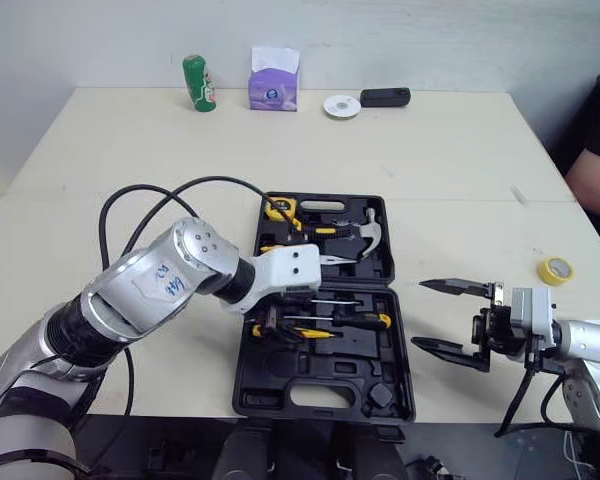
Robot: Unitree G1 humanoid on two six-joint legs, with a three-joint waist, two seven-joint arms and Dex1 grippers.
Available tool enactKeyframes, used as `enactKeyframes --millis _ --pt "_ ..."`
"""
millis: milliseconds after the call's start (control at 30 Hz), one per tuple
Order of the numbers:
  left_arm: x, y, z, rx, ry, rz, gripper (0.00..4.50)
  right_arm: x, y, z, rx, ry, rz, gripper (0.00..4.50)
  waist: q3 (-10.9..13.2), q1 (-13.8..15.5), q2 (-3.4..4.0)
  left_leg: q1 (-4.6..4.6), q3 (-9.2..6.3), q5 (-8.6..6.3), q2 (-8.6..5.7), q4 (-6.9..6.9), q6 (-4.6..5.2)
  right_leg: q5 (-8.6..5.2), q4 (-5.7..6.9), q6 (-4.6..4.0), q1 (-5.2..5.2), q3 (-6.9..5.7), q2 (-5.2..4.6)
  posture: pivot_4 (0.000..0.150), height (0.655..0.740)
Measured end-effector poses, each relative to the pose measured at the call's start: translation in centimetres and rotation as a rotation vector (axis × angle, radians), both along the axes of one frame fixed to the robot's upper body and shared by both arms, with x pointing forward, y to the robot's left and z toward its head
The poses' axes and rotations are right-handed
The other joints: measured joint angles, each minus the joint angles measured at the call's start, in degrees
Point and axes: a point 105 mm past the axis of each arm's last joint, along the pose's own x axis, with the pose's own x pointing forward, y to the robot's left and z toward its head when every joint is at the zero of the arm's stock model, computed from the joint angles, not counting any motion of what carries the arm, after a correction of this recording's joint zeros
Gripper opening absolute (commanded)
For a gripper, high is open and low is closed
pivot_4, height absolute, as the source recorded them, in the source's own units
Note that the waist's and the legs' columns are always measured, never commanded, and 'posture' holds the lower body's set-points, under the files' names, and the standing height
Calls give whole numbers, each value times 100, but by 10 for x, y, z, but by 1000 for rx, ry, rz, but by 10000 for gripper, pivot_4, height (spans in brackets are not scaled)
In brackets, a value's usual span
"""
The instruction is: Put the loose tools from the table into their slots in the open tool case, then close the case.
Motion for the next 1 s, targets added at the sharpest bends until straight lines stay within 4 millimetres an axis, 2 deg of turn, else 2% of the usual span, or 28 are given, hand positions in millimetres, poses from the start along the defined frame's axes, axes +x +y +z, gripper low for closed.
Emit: enactKeyframes --millis 67,200,300,367,500,533,667,767,1000 --pt "3 2 4 -48 -21 -7 37655 1 0 1 0 -6 1 45000 0 -3 1 3 -2 0 1 0 -1 0 0 0 0 2 -1 1500 7400" --pt "1 14 15 -280 9 -34 37655 3 1 2 -3 -5 -4 45000 0 -4 1 2 -9 -1 2 9 -2 0 3 0 0 3 -1 1500 7400" --pt "1 23 24 -375 -41 -45 29441 4 1 3 1 -3 -11 45000 -1 -4 2 5 -7 -4 -1 11 2 1 5 1 3 6 -6 1500 7400" --pt "2 28 27 -466 -69 -49 20150 5 1 4 6 2 -20 45000 -1 1 2 4 -8 -5 0 12 3 1 5 1 4 5 -7 1500 7400" --pt "7 35 15 -581 -83 -7 2527 8 4 10 10 -12 -22 45000 -2 1 1 5 -8 -7 -1 12 3 2 4 2 4 5 -6 1500 7400" --pt "8 35 10 -600 -91 3 791 8 5 11 10 -13 -22 45000 -2 1 1 4 -7 -8 -1 12 4 2 3 2 4 4 -6 1500 7400" --pt "8 40 -13 -623 -97 52 791 10 5 11 15 -3 -34 45000 -2 -1 1 4 -6 -11 0 12 5 4 2 3 4 6 -7 1500 7400" --pt "4 37 -32 -652 -36 107 791 11 5 12 19 10 -44 45000 -2 -1 2 4 -6 -13 1 12 7 4 2 3 4 5 -9 1500 7400" --pt "1 31 -52 -647 18 173 791 11 10 17 17 10 -49 45000 -2 1 2 4 -6 -19 2 12 9 4 1 3 4 6 -11 1500 7400"
